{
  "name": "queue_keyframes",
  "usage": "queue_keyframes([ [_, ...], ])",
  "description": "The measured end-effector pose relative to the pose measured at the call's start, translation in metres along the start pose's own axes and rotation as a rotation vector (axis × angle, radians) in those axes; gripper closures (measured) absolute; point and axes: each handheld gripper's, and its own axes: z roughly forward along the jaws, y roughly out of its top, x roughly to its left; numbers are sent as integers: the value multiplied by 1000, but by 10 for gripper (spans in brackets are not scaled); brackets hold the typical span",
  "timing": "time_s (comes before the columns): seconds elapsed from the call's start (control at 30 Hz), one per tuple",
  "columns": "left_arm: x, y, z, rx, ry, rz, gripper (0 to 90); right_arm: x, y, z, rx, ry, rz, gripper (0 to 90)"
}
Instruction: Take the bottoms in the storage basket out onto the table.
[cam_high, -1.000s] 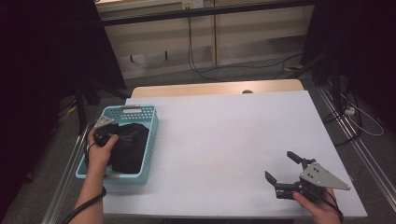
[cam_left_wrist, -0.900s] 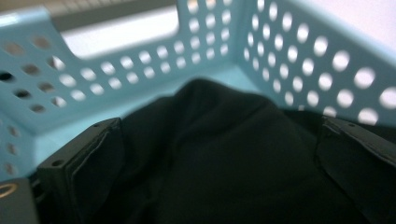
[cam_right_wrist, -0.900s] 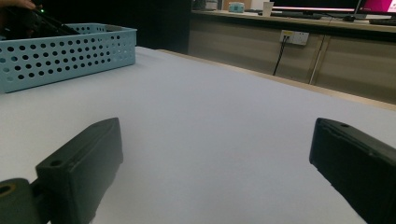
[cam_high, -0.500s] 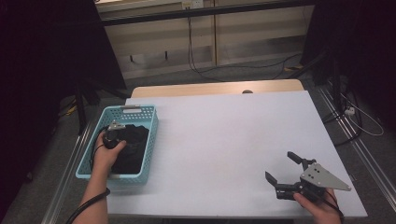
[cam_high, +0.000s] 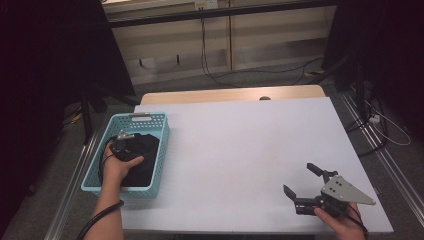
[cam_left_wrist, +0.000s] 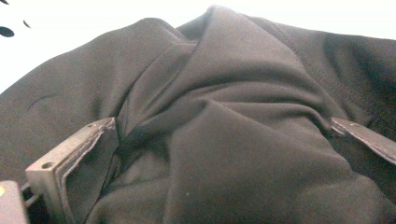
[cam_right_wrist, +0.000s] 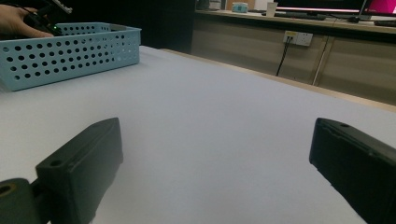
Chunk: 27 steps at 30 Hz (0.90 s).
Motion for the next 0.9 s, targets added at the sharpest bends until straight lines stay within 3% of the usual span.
queue_keyframes([
  [0.53,-4,-1,2,10,-4,-64,22,3,0,3,8,17,-9,22],
  [0.7,-9,7,-1,65,-2,-83,122,3,1,3,6,22,-12,23],
  [0.73,-11,11,-3,96,-9,-89,154,3,1,3,6,23,-13,23],
  [0.9,-15,16,-7,127,-25,-73,367,4,1,4,7,30,-15,24],
])
